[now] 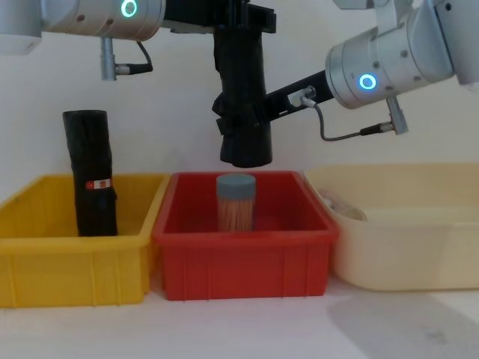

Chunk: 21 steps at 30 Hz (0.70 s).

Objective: Pick up the garbage bag with the one hand and transfer it to the other hand.

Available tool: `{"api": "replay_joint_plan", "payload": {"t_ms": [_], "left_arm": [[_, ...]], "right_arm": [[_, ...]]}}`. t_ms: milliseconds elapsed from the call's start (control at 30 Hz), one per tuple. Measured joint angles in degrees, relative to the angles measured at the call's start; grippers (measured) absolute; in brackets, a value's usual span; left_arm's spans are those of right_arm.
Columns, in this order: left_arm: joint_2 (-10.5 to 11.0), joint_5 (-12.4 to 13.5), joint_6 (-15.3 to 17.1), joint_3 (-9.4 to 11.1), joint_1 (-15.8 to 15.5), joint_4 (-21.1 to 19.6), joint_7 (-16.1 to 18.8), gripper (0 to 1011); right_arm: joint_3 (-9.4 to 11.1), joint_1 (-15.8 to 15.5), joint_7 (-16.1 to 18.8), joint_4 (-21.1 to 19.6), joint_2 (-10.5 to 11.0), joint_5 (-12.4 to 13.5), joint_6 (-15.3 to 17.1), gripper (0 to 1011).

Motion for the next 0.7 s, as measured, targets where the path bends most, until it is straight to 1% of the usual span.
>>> {"api": "replay_joint_plan", "payload": {"t_ms": [33, 67, 167, 200, 233, 267, 300, 400, 700], "left_arm": [[0.00, 0.00, 0.00, 0.00, 0.00, 0.00, 0.00, 731], [0.00, 0.00, 0.00, 0.00, 0.00, 0.00, 0.00, 731], [0.00, 0.00, 0.00, 0.00, 0.00, 0.00, 0.00, 844], [0.00, 0.00, 0.00, 0.00, 0.00, 0.00, 0.00, 844], [0.00, 0.00, 0.00, 0.00, 0.00, 0.00, 0.00, 871], [0.00, 0.00, 0.00, 0.00, 0.00, 0.00, -0.01, 927], [0.00, 0.00, 0.00, 0.00, 0.00, 0.00, -0.01, 927], [0.00, 0.00, 0.00, 0.00, 0.00, 0.00, 0.00, 1001], [0.00, 0.00, 0.00, 0.00, 0.00, 0.00, 0.00, 1000]], "right_arm": [[0.03, -0.04, -0.25, -0.04, 0.01, -0.03, -0.02, 530], [0.07, -0.09, -0.46, -0.09, 0.02, -0.05, -0.04, 530], [0.31, -0.34, -1.49, -0.35, 0.04, -0.33, -0.17, 530], [0.40, -0.40, -1.77, -0.40, 0.05, -0.39, -0.19, 530], [0.49, -0.46, -2.18, -0.47, 0.06, -0.53, -0.27, 530], [0.74, -0.58, -2.83, -0.57, 0.09, -0.79, -0.41, 530], [0.85, -0.63, -3.19, -0.61, 0.10, -0.87, -0.46, 530], [1.53, -0.86, -5.04, -0.71, 0.23, -1.48, -0.78, 530], [3.66, -1.15, -9.17, -0.37, 0.95, -3.03, -1.22, 530]]}}
